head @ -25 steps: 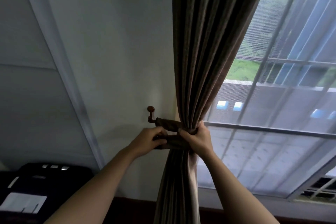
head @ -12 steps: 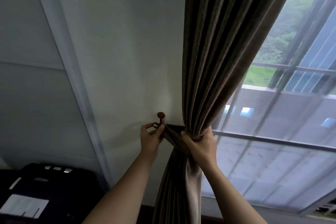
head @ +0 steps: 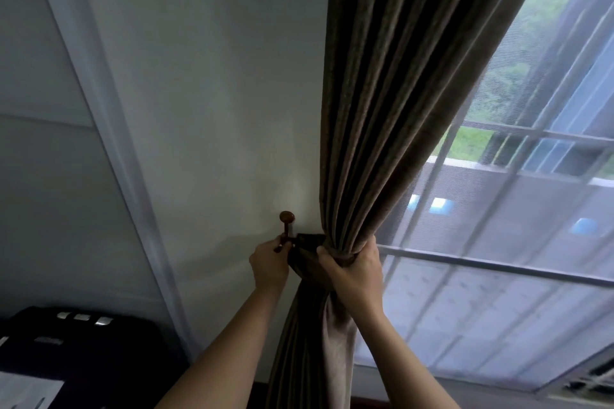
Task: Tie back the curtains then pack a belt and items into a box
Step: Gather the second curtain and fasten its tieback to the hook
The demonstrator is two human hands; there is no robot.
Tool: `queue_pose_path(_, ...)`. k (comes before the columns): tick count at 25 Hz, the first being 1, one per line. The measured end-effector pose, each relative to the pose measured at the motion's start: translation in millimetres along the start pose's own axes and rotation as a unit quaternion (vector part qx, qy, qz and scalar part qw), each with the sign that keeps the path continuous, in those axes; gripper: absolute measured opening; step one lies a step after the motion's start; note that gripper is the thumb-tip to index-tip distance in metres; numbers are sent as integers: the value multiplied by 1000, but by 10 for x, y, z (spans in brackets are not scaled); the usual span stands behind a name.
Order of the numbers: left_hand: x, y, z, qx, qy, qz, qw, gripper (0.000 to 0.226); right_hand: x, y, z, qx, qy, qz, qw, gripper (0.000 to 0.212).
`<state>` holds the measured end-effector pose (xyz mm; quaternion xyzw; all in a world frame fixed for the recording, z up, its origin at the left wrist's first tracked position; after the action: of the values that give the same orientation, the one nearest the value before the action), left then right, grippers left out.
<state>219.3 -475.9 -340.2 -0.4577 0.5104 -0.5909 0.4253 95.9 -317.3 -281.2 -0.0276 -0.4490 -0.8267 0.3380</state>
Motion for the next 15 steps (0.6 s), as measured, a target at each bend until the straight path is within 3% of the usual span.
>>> queue_pose_path(5, 254, 84, 34, 16, 118, 21, 993, 24, 72, -20, -70, -17, 14, 0, 1000, 68)
queue_pose_path(11, 405, -52, -26, 119, 241, -102, 958, 28, 94, 9, -84, -47, 24, 10, 999, 70)
queue_pose_path(15, 445, 66, 0, 67, 268, -21, 961, 29, 86, 3, -88, -44, 14, 10, 999, 63)
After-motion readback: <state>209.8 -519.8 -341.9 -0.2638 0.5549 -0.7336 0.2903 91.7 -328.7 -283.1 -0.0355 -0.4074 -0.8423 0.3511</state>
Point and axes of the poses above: each hand's wrist, its own x-axis towards the middle knuckle, its own z-axis out of the back of the hand, y = z × x, the point moved 8 cm from there along x, towards the middle knuckle, and after that the axes turned 15 degrees about -x, right-handed, at the moved point
